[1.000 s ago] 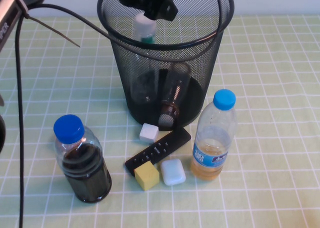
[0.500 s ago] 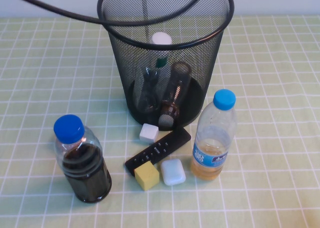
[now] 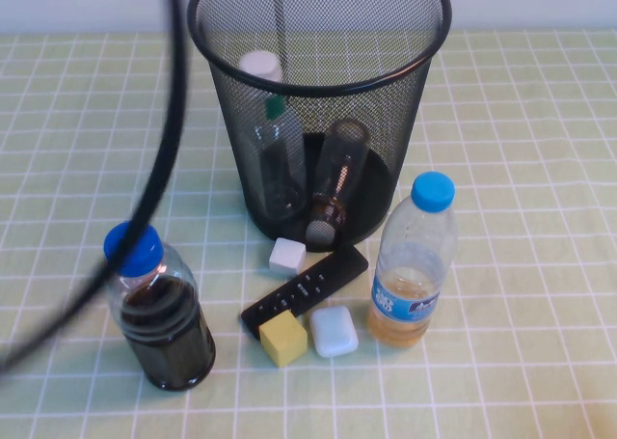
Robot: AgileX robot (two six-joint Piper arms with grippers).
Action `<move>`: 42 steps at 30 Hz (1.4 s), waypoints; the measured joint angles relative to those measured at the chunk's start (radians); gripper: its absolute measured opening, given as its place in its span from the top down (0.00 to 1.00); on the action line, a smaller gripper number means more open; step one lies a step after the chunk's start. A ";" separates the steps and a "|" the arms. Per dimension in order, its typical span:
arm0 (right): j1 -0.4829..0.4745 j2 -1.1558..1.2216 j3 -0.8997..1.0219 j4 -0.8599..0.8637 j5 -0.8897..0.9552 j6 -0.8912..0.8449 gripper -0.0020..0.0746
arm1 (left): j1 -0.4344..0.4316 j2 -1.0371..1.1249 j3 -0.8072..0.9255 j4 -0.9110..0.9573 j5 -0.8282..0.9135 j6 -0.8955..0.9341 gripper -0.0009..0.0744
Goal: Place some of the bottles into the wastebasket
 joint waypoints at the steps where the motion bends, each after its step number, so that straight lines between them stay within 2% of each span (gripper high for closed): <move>1: 0.000 0.000 0.000 0.000 0.000 0.000 0.98 | 0.000 -0.057 0.096 0.000 -0.048 -0.008 0.99; 8: 0.000 0.000 0.000 0.000 0.000 0.000 0.98 | 0.000 -0.437 0.759 -0.043 -0.383 -0.015 0.99; 11: 0.000 0.000 0.000 0.000 0.000 0.000 0.98 | 0.000 -0.547 0.983 -0.049 -0.463 -0.017 0.99; 16: 0.000 0.000 0.000 0.000 0.000 0.000 0.98 | 0.000 -0.645 1.256 -0.054 -0.575 -0.037 0.99; 24: 0.000 0.000 0.000 0.000 0.000 0.000 0.98 | 0.000 -0.710 1.513 -0.057 -0.921 -0.056 0.99; 33: 0.000 0.000 0.000 0.000 0.000 0.000 0.98 | 0.006 -0.803 1.714 -0.035 -1.340 -0.060 0.99; 36: 0.000 0.000 0.000 0.000 0.000 0.000 0.98 | 0.063 -0.873 1.762 -0.024 -1.384 -0.061 0.99; 42: 0.000 0.000 0.000 0.000 0.000 0.000 0.98 | 0.266 -0.999 1.817 -0.024 -1.377 -0.096 0.99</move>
